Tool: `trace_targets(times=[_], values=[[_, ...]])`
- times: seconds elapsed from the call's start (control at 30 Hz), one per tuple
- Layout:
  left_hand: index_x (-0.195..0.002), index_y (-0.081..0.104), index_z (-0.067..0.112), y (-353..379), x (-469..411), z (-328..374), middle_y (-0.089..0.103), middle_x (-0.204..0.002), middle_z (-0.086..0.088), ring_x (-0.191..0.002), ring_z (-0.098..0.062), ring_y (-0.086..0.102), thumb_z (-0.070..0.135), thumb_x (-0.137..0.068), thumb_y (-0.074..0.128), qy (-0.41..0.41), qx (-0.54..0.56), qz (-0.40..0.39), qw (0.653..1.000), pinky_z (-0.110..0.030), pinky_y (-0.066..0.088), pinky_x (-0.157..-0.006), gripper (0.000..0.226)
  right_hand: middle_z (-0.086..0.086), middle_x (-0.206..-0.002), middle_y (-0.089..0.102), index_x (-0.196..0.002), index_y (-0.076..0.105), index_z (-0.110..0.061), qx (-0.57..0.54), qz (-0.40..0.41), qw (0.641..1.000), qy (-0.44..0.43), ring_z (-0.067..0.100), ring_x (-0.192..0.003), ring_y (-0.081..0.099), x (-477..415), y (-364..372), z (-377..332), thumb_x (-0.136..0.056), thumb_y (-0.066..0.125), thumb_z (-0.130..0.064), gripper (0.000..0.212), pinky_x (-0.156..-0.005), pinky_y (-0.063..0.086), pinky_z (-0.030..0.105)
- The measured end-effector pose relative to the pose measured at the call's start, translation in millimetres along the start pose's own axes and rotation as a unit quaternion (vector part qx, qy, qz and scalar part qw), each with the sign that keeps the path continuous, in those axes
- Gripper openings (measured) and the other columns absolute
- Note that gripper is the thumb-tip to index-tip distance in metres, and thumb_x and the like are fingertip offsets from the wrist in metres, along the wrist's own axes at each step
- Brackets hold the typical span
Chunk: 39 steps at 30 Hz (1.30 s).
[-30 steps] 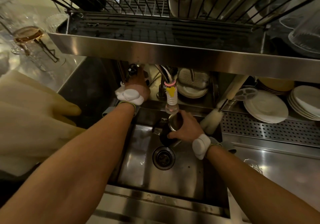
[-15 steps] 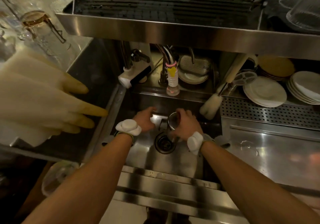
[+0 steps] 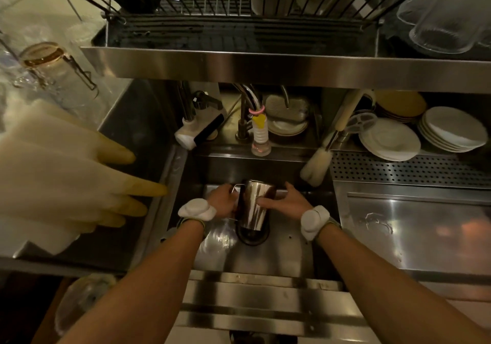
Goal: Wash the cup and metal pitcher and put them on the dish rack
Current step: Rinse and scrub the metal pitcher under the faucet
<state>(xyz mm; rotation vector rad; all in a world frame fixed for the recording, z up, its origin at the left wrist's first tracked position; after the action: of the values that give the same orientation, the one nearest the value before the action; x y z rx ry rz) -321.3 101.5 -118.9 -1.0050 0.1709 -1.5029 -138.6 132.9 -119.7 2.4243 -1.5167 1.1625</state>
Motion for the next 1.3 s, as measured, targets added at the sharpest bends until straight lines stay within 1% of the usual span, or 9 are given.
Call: trace_targets(times=[0.13,0.27,0.57,0.7,0.87,0.97,1.1,1.23,1.3], values=[[-0.080,0.045,0.016,9,1,2,0.058,-0.071,-0.009,-0.063,-0.018,0.060,0.001,-0.098,0.042,0.028,0.111,-0.008,0.993,-0.029,0.054,-0.066,0.023,0.001,-0.122,0.061,-0.134,0.042,-0.010,-0.051,0.011,0.998,-0.033,0.021,-0.114,0.059,-6,8,-3,-0.051,0.092,-0.029,0.098,-0.099,0.049,0.037],[-0.112,0.048,0.003,17,1,13,0.053,-0.089,-0.001,-0.079,-0.005,0.053,-0.010,-0.090,0.051,0.093,0.061,-0.051,0.992,-0.002,0.044,-0.062,0.025,-0.004,-0.111,0.057,-0.132,0.036,-0.009,-0.013,0.038,0.993,-0.111,0.013,-0.103,0.056,-3,2,-12,-0.051,0.090,-0.011,0.098,-0.087,0.047,0.024],[-0.075,0.048,0.024,10,-1,14,0.065,-0.092,-0.015,-0.087,-0.023,0.060,0.005,-0.082,0.069,0.099,0.039,0.027,0.994,-0.045,0.051,-0.089,0.029,0.000,-0.124,0.059,-0.132,0.037,-0.012,0.066,0.057,0.983,-0.159,0.016,-0.116,0.056,8,-6,-2,-0.048,0.093,-0.015,0.101,-0.088,0.039,0.018],[-0.072,0.049,0.029,7,7,19,0.061,-0.081,-0.006,-0.079,-0.017,0.057,0.010,-0.077,0.076,0.116,0.076,0.066,0.988,-0.037,0.050,-0.080,0.033,-0.011,-0.120,0.052,-0.135,0.036,-0.017,0.045,0.106,0.969,-0.220,0.004,-0.111,0.051,19,-18,-6,-0.052,0.091,-0.016,0.100,-0.086,0.039,0.010],[-0.088,0.056,0.010,22,19,15,0.065,-0.090,-0.019,-0.084,-0.024,0.060,0.011,-0.082,0.071,0.109,0.019,0.030,0.993,-0.042,0.051,-0.087,0.016,-0.002,-0.125,0.059,-0.136,0.037,-0.018,0.093,0.059,0.974,-0.200,0.016,-0.117,0.056,22,-6,-6,-0.048,0.092,-0.018,0.103,-0.095,0.047,0.026],[-0.085,0.048,0.015,7,24,28,0.057,-0.083,-0.004,-0.079,-0.012,0.054,0.010,-0.081,0.072,0.143,0.055,0.092,0.984,-0.027,0.046,-0.077,0.025,-0.010,-0.121,0.053,-0.137,0.035,-0.016,0.047,0.110,0.965,-0.233,0.005,-0.113,0.049,28,-15,-15,-0.055,0.089,-0.017,0.098,-0.093,0.040,0.019],[-0.080,0.051,0.016,10,26,29,0.058,-0.082,-0.008,-0.078,-0.023,0.057,0.021,-0.071,0.082,0.128,-0.018,0.057,0.990,-0.039,0.049,-0.077,0.033,0.000,-0.128,0.058,-0.135,0.037,-0.013,0.076,0.067,0.974,-0.205,0.016,-0.118,0.055,24,-8,-15,-0.051,0.092,-0.019,0.101,-0.091,0.042,0.020],[-0.092,0.055,0.018,4,32,27,0.058,-0.079,0.016,-0.072,0.006,0.054,0.019,-0.061,0.088,0.145,0.047,0.094,0.984,-0.002,0.042,-0.068,0.046,-0.009,-0.123,0.052,-0.138,0.035,-0.013,0.021,0.095,0.964,-0.248,0.004,-0.115,0.050,31,-8,-13,-0.054,0.092,-0.020,0.102,-0.088,0.038,0.004],[-0.094,0.058,0.014,9,28,21,0.064,-0.085,0.009,-0.079,0.001,0.060,0.026,-0.061,0.088,0.138,0.021,0.078,0.987,-0.011,0.048,-0.075,0.046,-0.006,-0.124,0.053,-0.138,0.035,-0.013,0.032,0.076,0.966,-0.243,0.005,-0.115,0.049,30,-2,-14,-0.054,0.091,-0.020,0.101,-0.087,0.038,0.004]])
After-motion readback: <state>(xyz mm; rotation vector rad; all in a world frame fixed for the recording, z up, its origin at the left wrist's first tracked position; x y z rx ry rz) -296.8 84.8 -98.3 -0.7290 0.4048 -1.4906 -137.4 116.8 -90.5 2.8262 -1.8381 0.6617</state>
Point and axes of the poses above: each hand's wrist, its own x-axis away from the middle knuckle, its own y-axis out of the palm, z = x × y, the point moved 6 cm from there along -x, towards the middle knuckle
